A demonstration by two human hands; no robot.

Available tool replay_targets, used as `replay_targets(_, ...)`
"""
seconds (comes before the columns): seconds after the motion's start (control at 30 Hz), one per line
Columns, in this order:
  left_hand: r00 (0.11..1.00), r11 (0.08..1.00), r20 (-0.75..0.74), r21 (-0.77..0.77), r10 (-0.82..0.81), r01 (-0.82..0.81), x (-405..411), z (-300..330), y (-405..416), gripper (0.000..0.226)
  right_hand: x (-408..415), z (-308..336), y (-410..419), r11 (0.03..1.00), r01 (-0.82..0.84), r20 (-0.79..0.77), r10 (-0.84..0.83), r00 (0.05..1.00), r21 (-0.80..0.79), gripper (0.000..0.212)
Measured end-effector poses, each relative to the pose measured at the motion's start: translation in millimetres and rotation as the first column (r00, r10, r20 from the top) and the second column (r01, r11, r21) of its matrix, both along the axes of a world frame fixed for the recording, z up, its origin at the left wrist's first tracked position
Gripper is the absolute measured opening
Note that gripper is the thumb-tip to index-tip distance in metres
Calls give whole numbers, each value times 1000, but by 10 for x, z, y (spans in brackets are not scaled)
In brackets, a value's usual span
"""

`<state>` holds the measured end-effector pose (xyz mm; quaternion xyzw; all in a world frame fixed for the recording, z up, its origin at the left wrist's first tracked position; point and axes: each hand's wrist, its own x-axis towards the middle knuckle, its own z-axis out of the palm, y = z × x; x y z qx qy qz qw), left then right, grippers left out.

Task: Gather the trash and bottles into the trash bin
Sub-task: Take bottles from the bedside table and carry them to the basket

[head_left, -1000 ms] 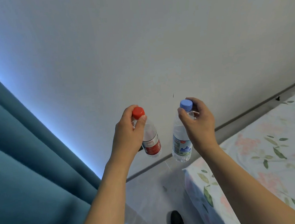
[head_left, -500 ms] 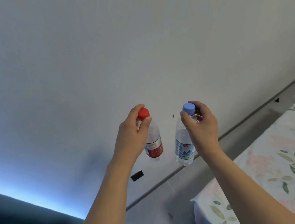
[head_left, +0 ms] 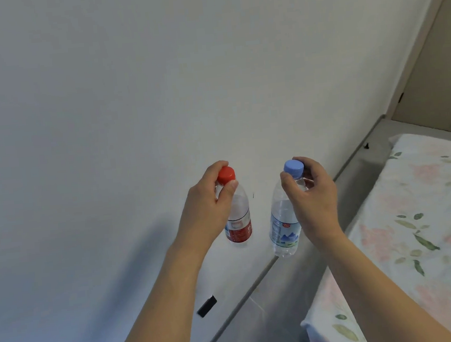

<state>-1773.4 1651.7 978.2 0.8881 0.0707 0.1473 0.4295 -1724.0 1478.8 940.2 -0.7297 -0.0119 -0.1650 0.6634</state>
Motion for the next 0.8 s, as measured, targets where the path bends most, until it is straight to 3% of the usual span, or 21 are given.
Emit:
replay_targets(0.33,961,960,62,-73,-268,272,633,-13,-259,35,101,23,-325,956,290,69,-287,956,-42,28)
replay_targets(0.8,886,887,64,-22,-459,461,1650,38,-1027,37,826,-32,-1023,894,441,71,-436,897,-75,28)
